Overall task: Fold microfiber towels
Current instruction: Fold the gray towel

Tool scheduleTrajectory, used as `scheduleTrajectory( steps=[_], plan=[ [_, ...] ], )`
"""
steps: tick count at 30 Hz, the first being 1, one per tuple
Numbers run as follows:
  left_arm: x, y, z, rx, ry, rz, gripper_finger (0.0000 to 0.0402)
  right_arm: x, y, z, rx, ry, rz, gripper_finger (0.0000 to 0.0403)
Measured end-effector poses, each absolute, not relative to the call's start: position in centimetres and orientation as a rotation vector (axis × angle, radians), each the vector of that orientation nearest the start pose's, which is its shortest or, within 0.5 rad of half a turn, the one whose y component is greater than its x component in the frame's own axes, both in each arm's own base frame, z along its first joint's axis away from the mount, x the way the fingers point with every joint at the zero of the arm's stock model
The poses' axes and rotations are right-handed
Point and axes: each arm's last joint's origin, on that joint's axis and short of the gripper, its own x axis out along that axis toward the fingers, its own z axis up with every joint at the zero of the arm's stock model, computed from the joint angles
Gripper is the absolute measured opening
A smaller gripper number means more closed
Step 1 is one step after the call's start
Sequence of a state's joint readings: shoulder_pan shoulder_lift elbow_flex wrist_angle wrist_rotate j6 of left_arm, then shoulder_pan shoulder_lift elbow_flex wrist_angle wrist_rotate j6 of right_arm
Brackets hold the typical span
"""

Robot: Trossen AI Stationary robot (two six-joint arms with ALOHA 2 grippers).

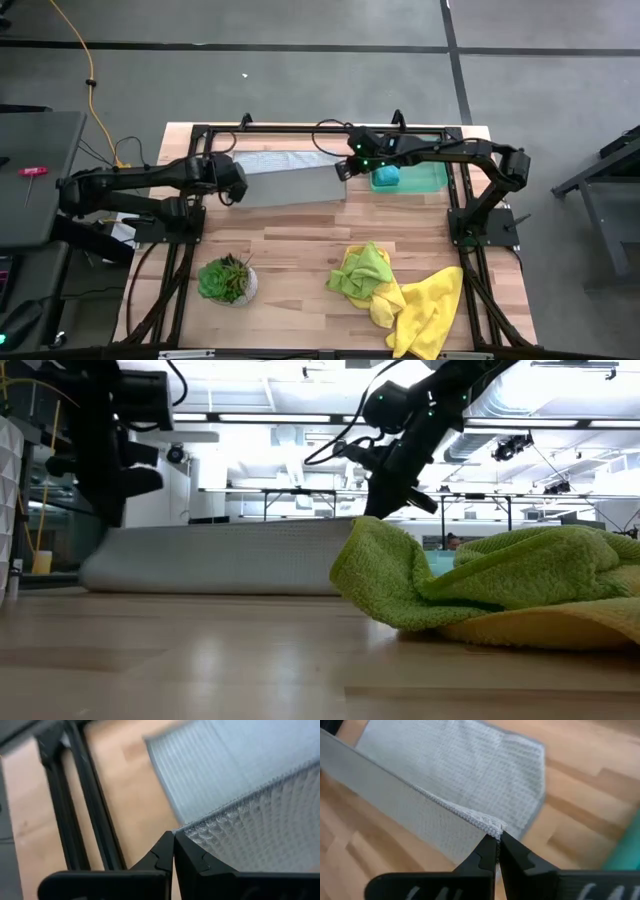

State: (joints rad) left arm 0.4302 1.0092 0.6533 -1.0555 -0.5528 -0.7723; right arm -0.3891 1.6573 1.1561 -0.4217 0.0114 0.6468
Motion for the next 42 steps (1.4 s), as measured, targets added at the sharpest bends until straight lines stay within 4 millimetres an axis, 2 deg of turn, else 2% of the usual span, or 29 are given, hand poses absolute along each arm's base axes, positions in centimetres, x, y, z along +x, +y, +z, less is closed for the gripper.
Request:
scheduleTrajectory(
  steps=[9,16,22,30,38,42],
  plan=[
    [12.5,9.4,21.1,-0.485,0.883,1.477,0.0,31.8,-14.3,21.7,0.778,0.761,-0.704,0.0],
    [12.0,10.8,19.8,-0.494,0.83,1.52,0.0,32.8,-15.0,19.7,0.768,0.768,-0.743,0.0],
    [11.8,11.6,18.9,-0.529,0.74,1.549,0.0,32.6,-15.9,19.2,0.742,0.746,-0.829,0.0],
    [11.4,12.0,18.1,-0.523,0.723,1.565,0.0,32.6,-16.4,19.3,0.764,0.714,-0.845,0.0],
    [11.4,12.1,18.1,-0.496,0.729,1.565,0.0004,32.7,-16.4,19.4,0.763,0.7,-0.842,0.0001],
    [11.3,12.2,18.1,-0.464,0.746,1.575,0.002,32.6,-16.7,19.4,0.754,0.691,-0.863,0.002]
  ],
)
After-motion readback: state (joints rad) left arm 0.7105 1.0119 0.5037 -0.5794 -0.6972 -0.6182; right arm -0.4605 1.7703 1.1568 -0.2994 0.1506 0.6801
